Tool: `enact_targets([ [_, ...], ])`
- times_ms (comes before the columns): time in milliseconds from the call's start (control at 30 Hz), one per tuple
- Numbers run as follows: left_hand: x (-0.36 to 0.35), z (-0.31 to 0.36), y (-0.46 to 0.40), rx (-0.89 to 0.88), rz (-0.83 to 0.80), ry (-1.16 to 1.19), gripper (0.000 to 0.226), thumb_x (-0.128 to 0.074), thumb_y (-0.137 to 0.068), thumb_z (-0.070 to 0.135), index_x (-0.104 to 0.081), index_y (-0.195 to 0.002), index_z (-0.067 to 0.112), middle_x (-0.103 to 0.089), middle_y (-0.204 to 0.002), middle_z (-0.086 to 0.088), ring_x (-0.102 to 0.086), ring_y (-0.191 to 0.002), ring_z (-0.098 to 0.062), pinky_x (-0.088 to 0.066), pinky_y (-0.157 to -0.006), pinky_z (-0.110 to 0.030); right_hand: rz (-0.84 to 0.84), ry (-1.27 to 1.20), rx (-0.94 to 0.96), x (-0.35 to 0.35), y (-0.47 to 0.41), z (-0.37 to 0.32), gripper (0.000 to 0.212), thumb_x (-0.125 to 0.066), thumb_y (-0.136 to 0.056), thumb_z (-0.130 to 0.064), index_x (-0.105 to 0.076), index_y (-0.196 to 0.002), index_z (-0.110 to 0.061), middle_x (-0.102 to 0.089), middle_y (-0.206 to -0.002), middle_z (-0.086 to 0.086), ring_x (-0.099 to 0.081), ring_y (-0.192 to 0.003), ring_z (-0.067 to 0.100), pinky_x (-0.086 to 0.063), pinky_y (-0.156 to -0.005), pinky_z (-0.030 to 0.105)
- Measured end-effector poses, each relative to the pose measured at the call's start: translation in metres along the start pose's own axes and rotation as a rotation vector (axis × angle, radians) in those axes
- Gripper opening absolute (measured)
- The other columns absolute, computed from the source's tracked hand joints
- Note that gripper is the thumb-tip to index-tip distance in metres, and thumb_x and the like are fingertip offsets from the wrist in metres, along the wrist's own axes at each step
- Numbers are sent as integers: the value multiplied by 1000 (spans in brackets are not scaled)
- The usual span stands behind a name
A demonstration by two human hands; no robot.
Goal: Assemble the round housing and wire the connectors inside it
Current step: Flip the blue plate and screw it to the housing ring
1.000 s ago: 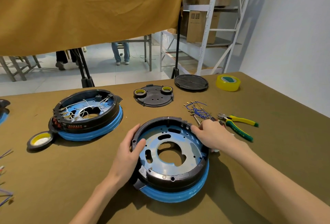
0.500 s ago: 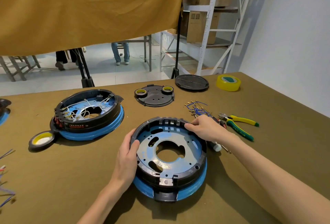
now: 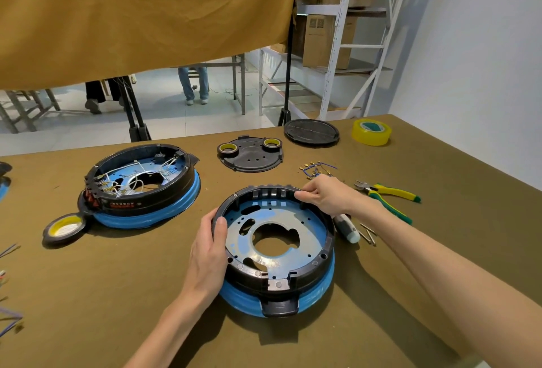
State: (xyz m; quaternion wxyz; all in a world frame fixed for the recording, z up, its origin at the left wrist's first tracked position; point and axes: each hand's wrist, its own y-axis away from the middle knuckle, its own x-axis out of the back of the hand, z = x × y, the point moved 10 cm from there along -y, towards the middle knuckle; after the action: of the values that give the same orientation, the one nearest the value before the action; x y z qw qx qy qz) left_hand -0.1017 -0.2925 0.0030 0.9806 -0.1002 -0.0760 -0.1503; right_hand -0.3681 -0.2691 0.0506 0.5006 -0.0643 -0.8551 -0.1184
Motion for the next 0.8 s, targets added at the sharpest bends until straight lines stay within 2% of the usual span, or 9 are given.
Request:
enact_targets([
  [100,0,0,0,-6,-6,-14,42,-36,-96,58,-45,-134,42,-61,-109,41,-57,-107,16,-42,-83,-11,-3,10,-19,-1,1,0,46,-51,-105,-45,-75,-89,-10,-51,-62,0,-45,-58,16,-36,-54,29],
  [200,1,-3,0,-4,-2,-23,29,-39,-108,42,-45,-136,40,-64,-111,33,-57,-108,17,-43,-81,-7,-8,6,-51,-3,2,1,47,-51,-105,-44,-74,-86,-9,-51,-60,1,-47,-54,16,-38,-50,26],
  [300,2,-4,-1,6,-3,-27,28,-38,-111,29,-45,-136,40,-62,-116,27,-57,-107,17,-43,-83,-11,-9,-21,-47,-4,5,1,49,-50,-106,-41,-56,-70,-10,-39,-58,5,-39,-52,21,-33,-54,29],
  [367,3,-3,-1,5,-2,-37,28,-37,-111,27,-45,-135,40,-61,-116,28,-56,-106,20,-42,-83,-10,-8,-28,-53,-5,7,1,48,-50,-106,-40,-50,-67,-12,-35,-58,4,-35,-52,21,-30,-58,32],
  [500,4,-3,-1,9,-1,-47,31,-36,-112,26,-45,-140,36,-57,-118,31,-53,-107,24,-41,-88,-12,-18,-18,-77,-6,9,0,45,-50,-107,-38,-56,-72,-10,-35,-57,2,-35,-50,18,-28,-53,30],
  [567,3,-2,-1,12,-2,-47,35,-36,-112,27,-45,-146,30,-57,-121,29,-52,-109,23,-41,-92,-14,-35,-25,-87,-7,9,0,47,-49,-107,-38,-51,-68,-12,-35,-56,0,-36,-49,16,-29,-51,28],
  [633,3,-2,-1,15,3,-45,37,-36,-112,27,-46,-147,27,-58,-121,28,-53,-107,23,-41,-89,-11,-49,-54,-90,-8,9,0,48,-48,-107,-37,-47,-66,-14,-33,-55,0,-35,-48,16,-28,-51,28],
  [800,4,0,1,20,41,-40,33,-37,-111,26,-48,-142,30,-60,-116,26,-55,-102,23,-42,-78,-4,-39,-175,-95,-14,15,8,48,-47,-107,-43,-74,-94,-5,-55,-68,4,-48,-60,17,-37,-58,28],
])
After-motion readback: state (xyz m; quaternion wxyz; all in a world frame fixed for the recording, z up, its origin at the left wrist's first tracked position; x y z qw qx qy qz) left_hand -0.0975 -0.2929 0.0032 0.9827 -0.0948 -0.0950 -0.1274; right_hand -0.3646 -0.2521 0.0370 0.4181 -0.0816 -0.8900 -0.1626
